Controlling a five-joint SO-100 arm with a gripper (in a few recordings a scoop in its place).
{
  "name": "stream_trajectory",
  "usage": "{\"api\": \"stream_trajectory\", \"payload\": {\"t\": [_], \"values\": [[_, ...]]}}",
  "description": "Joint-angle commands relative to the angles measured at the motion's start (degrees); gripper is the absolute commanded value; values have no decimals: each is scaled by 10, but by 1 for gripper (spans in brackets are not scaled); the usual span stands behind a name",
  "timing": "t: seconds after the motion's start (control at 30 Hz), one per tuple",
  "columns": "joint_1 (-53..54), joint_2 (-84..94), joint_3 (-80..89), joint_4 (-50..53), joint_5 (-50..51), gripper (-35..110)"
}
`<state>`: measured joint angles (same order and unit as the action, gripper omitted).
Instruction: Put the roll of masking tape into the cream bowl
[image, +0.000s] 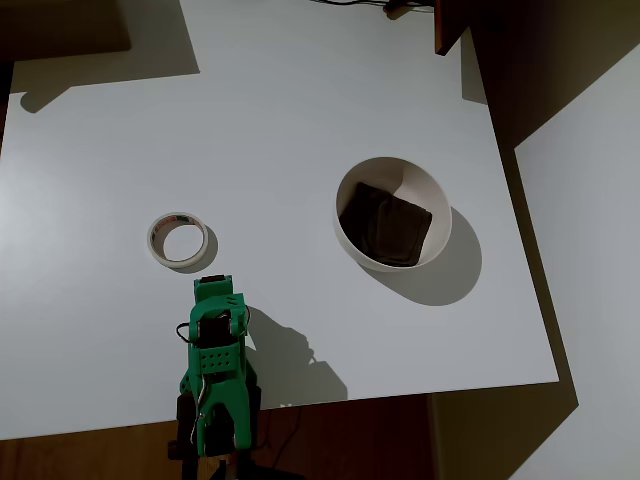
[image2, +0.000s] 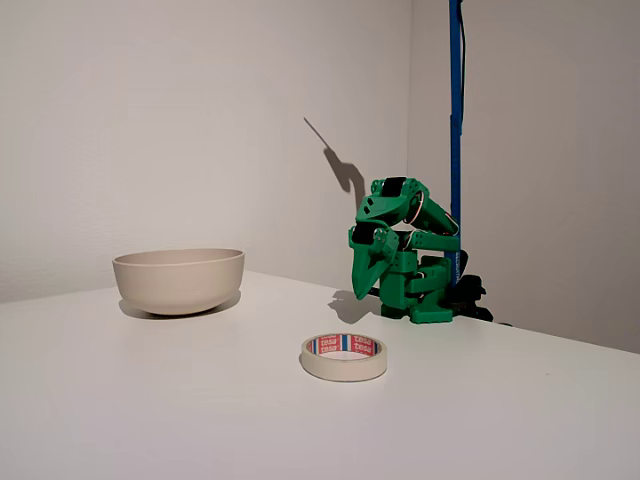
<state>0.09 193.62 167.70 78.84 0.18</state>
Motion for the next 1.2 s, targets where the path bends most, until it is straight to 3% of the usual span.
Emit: {"api": "stream_trajectory", "payload": {"t": [0.0, 0.87, 1.17], "values": [[2, 6, -8, 6, 8, -8], [8, 6, -8, 6, 12, -8], [-2, -80, -28, -72, 8, -8]]}}
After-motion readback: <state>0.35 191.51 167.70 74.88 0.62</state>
